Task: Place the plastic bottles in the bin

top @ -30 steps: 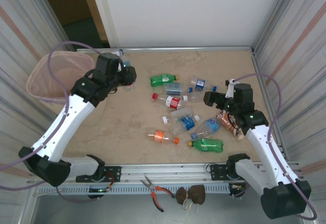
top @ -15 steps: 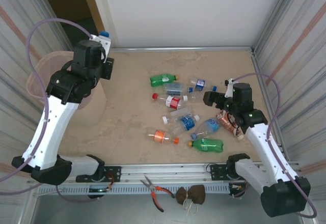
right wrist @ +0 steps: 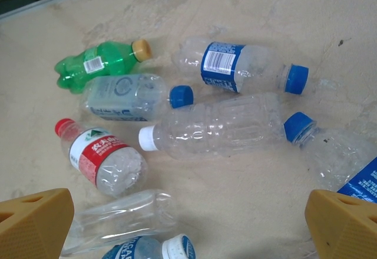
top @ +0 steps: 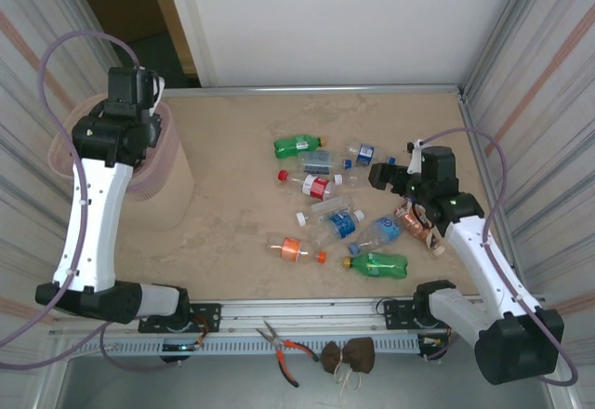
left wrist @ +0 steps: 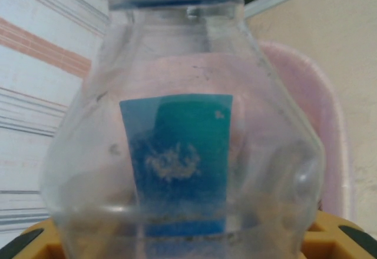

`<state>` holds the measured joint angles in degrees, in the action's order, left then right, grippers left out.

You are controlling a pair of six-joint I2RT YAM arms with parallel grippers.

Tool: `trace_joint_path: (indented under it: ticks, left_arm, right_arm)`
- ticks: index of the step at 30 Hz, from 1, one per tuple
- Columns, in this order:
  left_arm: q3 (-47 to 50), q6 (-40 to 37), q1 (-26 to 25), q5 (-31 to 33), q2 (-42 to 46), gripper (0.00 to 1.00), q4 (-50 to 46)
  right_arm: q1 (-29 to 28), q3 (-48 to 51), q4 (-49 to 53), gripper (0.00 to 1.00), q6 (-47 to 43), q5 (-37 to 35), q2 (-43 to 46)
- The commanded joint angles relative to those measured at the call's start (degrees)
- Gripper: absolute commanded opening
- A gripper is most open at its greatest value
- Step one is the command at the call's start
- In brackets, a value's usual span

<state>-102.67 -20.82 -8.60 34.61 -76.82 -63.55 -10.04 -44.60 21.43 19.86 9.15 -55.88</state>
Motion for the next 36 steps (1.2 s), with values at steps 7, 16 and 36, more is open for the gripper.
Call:
trace_joint_path:
  ticks: [7, 16, 36]
  left_arm:
    - [5.82, -5.14, 8.61, -2.62, -3.99, 0.46, -1.94]
    - [10.73, -8.97, 14.12, -1.53, -8.78, 0.49, 2.33]
    - [26.71, -19.57, 22.01, -2.89, -7.18, 0.53, 20.33]
  right_arm:
    - [0.01, -2.74, -1.35, 0.99, -1.22, 1.49, -3.18]
    - [-0.15, -2.86, -1.11, 0.99, -0.43, 2.45, -5.47]
    - [-0.96, -7.60, 1.13, 0.99, -1.49, 2.89, -8.92]
